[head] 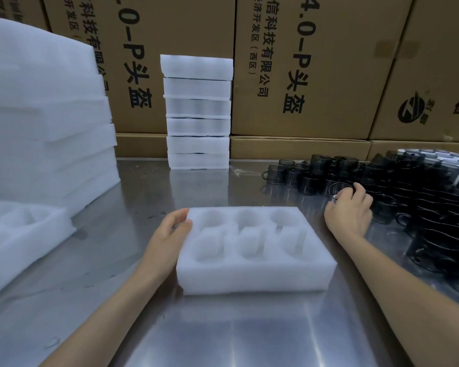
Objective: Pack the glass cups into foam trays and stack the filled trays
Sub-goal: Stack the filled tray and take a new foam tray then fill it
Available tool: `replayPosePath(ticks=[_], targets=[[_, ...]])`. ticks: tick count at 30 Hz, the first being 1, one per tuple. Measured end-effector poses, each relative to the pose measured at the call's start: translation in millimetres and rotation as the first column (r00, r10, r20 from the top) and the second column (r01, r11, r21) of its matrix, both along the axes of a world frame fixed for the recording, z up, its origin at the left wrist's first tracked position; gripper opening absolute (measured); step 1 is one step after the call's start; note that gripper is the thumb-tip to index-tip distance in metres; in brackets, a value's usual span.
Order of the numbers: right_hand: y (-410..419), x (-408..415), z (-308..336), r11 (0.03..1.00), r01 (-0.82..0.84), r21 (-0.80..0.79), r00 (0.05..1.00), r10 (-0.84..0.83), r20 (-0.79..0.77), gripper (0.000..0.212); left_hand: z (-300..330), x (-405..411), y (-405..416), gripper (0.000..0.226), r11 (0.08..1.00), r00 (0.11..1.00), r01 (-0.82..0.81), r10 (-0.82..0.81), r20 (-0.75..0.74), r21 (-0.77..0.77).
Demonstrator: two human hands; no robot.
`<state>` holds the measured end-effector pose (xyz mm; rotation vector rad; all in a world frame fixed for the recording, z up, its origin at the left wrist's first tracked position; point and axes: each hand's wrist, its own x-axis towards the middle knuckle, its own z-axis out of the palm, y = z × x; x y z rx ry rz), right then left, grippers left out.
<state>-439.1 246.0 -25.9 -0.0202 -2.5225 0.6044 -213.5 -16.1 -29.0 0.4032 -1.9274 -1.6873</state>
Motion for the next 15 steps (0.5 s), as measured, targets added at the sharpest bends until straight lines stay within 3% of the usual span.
replayPosePath(ticks=[5,8,12,15], targets=[[5,8,-2,0.995,-0.085,0.047,0.996,0.084,0.029,0.025,2,1,2,0.019,1.0,1.0,-0.001,0.001,0.014,0.01],[5,21,0,0.982,-0.153,-0.108,0.988,0.15,-0.031,0.037,2,2,3,0.017,1.0,1.0,-0.003,0.003,0.008,0.005],[5,46,6,0.897,-0.284,-0.34,0.959,0.264,-0.104,0.06,3,2,5,0.017,1.0,1.0,-0.02,0.02,0.015,0.006],[-3,70,33,0.82,-0.386,-0.423,0.92,0.31,-0.24,0.047,4,1,9,0.021,0.999,0.999,-0.05,0.05,0.016,-0.012]])
